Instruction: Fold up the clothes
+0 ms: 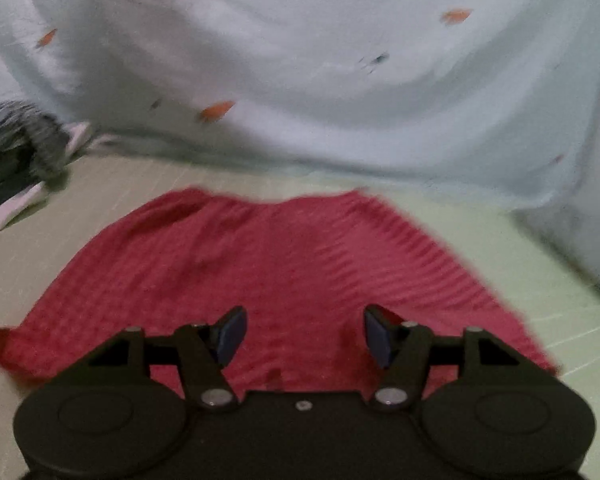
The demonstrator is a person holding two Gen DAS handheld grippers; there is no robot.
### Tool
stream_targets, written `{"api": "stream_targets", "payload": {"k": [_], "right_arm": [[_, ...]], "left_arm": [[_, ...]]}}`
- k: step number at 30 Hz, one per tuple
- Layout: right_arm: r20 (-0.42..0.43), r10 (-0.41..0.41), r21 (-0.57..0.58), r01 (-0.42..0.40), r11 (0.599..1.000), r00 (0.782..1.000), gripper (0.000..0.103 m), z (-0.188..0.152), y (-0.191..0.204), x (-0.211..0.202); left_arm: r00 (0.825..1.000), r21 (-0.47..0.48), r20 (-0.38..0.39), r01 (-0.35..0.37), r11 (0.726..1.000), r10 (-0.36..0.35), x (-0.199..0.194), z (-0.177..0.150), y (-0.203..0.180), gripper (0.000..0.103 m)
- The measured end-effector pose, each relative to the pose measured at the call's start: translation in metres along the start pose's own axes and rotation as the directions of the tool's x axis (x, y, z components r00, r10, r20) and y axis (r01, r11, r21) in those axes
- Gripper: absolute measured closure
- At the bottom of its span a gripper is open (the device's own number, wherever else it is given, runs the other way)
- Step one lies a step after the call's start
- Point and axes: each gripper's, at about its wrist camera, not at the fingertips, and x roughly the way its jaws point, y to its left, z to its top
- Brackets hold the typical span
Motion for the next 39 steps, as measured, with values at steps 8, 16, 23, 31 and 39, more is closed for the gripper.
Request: {"api": "stream_targets", "payload": {"k": [8,16,23,31,39], "right_arm": [[-0.117,-0.186,0.087,0.196,0.977,0.976,0.042,-0.013,-0.046,-0.009],[-0.090,-0.074,0.104,0.083,0.991,0.993,0.041,-0.008,-0.044,-0.007],[-0.177,0.164,0.008,-0.165,0.986,0.970,0.040,-0.012,0.004,0.025],[-0.237,0.288,0.023,-0.292,0.956,0.928,0.101,-0.035,-0.008,0.008],[-0.322,0.252,0.017,-0.261,0.965,0.912,0.092,-0.046,-0.030,-0.024]], "left_arm": [[1.000,-0.026,0.000,0.016,1.000,-0.016,0.001,-0.001,0.002,0.015],[0.999,-0.022,-0.025,0.036,0.999,-0.036,0.006,0.002,-0.005,0.015],[1.000,0.032,-0.006,0.024,0.999,-0.024,-0.001,-0.003,-0.014,0.015],[1.000,-0.013,-0.009,-0.009,1.000,0.008,-0.004,-0.009,0.003,0.015],[0.998,-0.086,-0.063,0.026,0.996,-0.031,0.012,-0.009,0.013,0.015]]}}
